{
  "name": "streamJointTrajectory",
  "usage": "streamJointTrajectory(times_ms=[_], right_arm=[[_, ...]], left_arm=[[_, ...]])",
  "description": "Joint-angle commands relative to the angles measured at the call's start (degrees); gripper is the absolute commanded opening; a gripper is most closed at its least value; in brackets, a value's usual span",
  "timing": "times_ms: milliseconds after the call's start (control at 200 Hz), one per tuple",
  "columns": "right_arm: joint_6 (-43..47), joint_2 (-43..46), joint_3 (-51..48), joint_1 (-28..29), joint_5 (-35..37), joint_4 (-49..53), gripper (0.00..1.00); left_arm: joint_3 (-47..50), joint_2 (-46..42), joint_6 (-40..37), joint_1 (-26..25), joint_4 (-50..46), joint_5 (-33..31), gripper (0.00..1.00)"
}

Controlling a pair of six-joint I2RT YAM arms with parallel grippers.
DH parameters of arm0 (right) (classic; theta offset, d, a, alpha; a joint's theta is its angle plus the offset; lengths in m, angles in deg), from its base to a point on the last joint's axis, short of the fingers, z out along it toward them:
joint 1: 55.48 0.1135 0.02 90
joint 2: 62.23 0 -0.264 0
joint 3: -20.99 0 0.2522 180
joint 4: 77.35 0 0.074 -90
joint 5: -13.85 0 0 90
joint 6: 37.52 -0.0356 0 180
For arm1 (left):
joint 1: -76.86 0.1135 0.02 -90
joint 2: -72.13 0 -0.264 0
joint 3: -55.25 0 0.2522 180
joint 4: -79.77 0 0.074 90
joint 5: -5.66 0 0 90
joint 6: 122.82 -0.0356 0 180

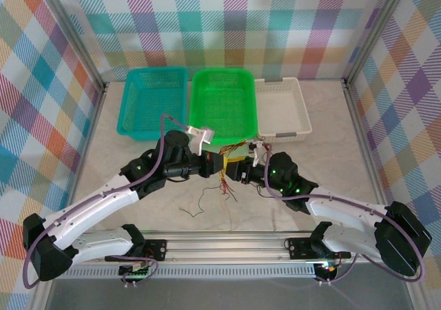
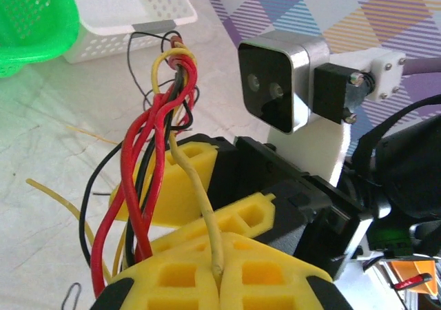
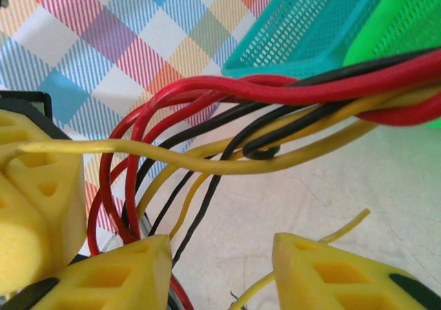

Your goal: Untangle the cables

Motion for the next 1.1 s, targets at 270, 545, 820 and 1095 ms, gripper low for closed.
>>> streamJointTrajectory(times_ms=[270, 545, 820, 1095], right_arm=[[-1.81, 8.63, -3.18, -0.31, 7.57, -3.63, 0.34], [-2.17, 5.83, -1.85, -0.31, 5.31, -4.64, 0.02], [-7.76, 11.71, -2.36, -3.69, 22.89, 22.89, 0.0], [-15.31, 15.92, -6.06, -15.94, 20.13, 35.05, 0.0]], left_arm=[[1.88, -4.35, 1.26, -2.62, 3.97, 4.65, 0.0], [1.66, -5.5, 2.06, -2.64, 5.81, 4.2, 0.0], [-5.6, -10.98, -5.39, -1.22, -13.75, -6.94, 0.0], [-12.09, -12.15, -10.15, 5.49, -28.44, -10.86, 0.0]])
